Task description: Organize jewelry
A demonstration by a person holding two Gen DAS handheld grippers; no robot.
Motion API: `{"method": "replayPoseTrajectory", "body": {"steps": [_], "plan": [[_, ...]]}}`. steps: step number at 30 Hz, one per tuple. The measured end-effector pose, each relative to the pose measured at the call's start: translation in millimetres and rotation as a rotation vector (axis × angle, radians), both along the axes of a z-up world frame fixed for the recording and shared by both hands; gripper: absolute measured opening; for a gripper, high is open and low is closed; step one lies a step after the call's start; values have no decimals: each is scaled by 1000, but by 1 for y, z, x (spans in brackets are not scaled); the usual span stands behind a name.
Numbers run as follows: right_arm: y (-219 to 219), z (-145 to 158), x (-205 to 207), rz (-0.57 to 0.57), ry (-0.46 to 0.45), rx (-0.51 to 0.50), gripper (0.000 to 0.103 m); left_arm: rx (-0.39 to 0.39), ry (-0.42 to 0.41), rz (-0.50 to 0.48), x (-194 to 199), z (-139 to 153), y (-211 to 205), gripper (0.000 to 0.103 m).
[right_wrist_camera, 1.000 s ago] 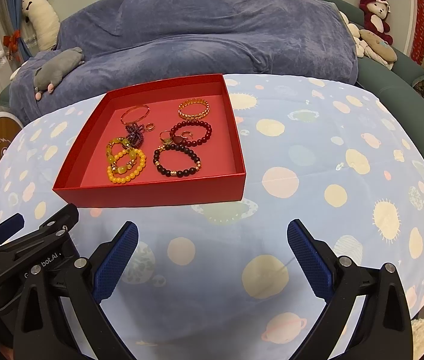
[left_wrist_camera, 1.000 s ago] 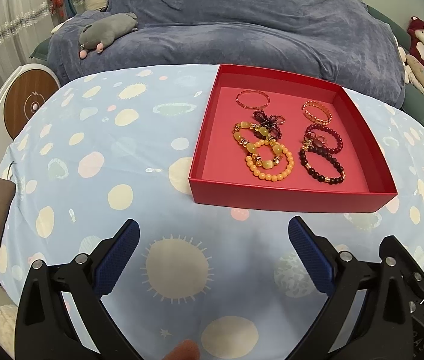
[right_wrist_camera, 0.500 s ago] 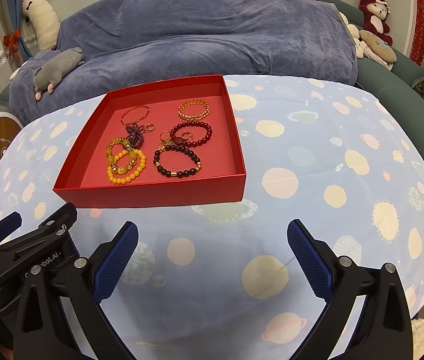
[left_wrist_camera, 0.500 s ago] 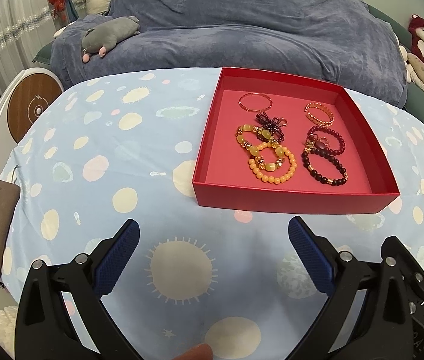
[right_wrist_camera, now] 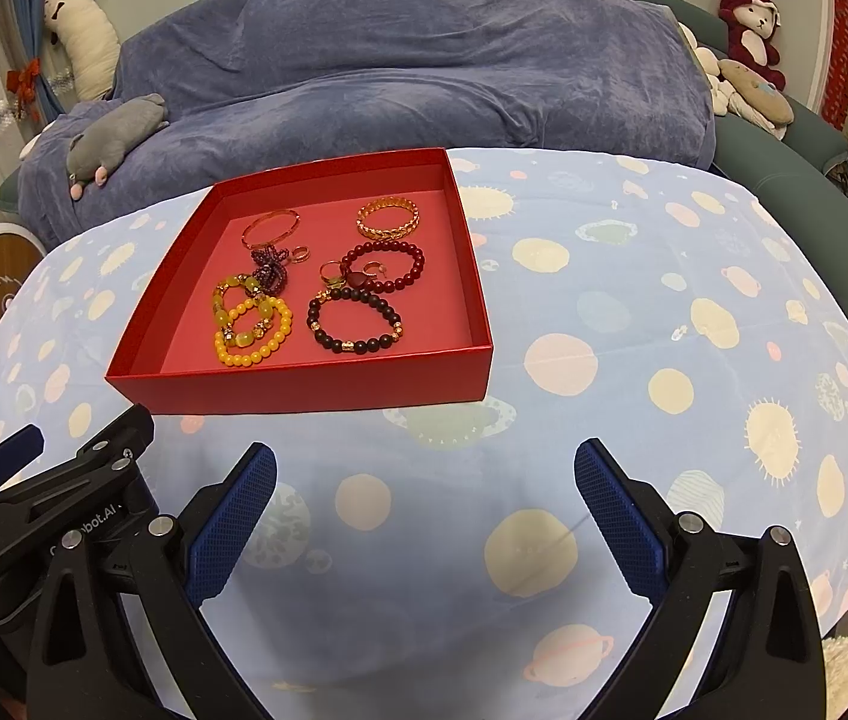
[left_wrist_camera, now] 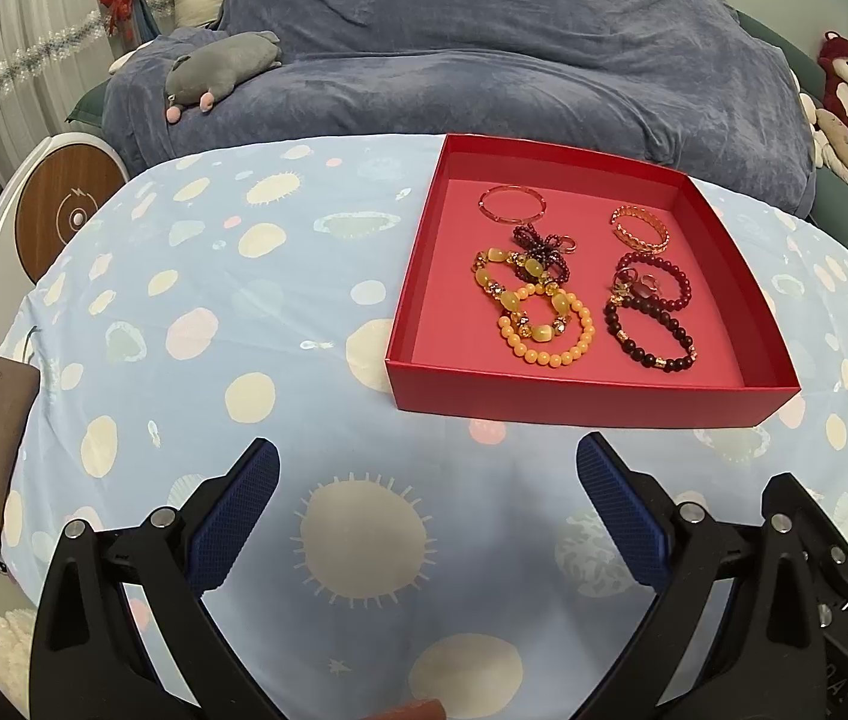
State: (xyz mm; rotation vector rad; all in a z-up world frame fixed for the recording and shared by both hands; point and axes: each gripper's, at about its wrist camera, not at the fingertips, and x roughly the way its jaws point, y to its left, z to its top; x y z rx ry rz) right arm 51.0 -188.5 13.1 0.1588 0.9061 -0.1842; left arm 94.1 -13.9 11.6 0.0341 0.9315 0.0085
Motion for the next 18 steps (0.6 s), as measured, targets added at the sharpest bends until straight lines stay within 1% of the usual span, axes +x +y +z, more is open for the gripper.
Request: {"method": "replayPoseTrajectory", "body": {"steps": [18], "plan": [[0, 0, 0, 1, 1, 0, 96, -2, 0, -6, 1, -2, 1, 95]]}}
